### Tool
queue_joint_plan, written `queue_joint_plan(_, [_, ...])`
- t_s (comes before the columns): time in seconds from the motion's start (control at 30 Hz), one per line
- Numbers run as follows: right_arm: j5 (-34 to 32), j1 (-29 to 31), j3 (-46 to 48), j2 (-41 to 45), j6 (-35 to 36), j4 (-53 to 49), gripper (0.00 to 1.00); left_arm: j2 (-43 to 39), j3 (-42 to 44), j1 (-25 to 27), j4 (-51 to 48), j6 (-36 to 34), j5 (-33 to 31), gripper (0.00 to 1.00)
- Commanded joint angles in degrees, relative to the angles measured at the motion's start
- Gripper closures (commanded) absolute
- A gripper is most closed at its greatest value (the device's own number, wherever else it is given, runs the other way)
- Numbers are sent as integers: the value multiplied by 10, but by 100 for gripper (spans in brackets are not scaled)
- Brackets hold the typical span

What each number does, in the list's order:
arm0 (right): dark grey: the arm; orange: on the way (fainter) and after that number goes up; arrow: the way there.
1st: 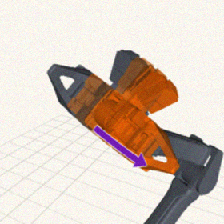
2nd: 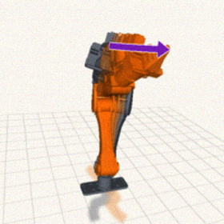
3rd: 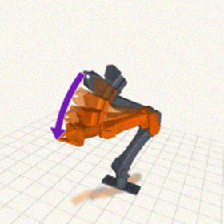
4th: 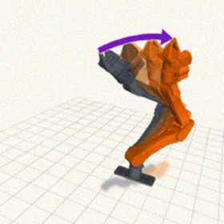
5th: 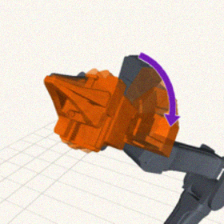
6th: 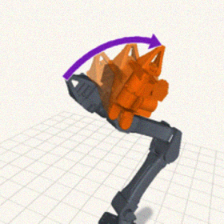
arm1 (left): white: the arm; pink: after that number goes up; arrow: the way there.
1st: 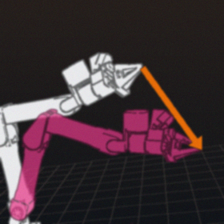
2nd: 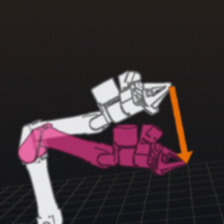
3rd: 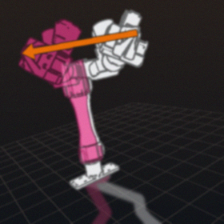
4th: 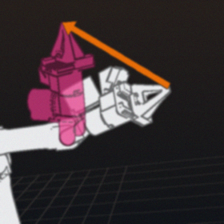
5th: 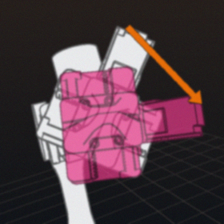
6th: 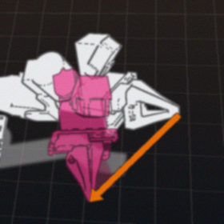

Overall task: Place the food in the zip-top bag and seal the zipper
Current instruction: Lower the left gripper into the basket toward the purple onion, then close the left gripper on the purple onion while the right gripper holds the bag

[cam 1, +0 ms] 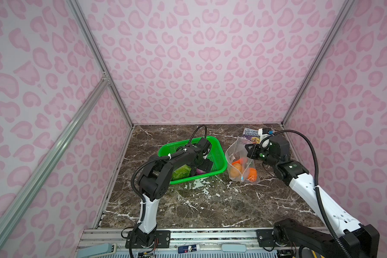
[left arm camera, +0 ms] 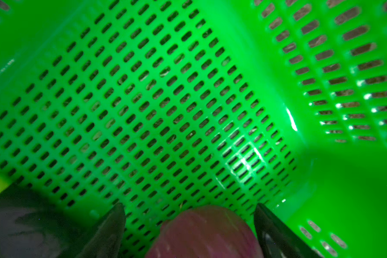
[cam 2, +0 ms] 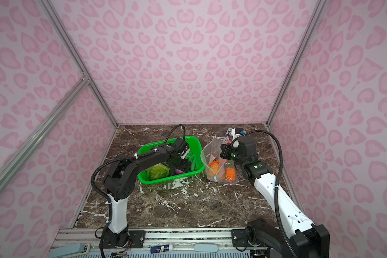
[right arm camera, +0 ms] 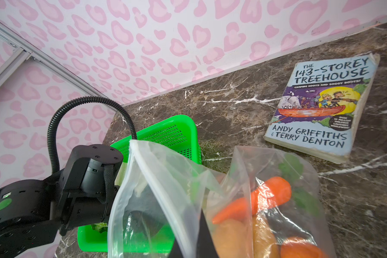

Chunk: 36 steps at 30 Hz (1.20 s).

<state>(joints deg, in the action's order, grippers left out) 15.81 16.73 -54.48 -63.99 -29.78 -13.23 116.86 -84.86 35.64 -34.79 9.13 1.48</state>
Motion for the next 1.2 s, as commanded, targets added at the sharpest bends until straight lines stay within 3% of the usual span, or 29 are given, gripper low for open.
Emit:
queue_joint_plan(0.0, [-8, 0, 3, 1, 4, 10, 100, 4, -11, 0, -7, -7, -9, 18])
queue_joint_plan(0.3, [-32, -5, -8, 7, 20, -12, 100, -24, -17, 0, 6, 5, -4, 39])
queue_joint_plan(0.57, [-53, -93, -79, 63, 84, -115, 100, -66, -21, 0, 34, 25, 24, 47])
queue_joint_plan(0.7, [-57, -142, -116, 92, 110, -160, 100, -78, -22, -2, 38, 25, 30, 47])
queue_joint_plan(0.87, [-74, -149, -139, 102, 129, -184, 100, -81, -12, -2, 36, 29, 24, 43])
queue_joint_plan(1.17, [13, -145, -44, 78, 56, -88, 100, -125, 38, -2, 7, 51, -7, 21])
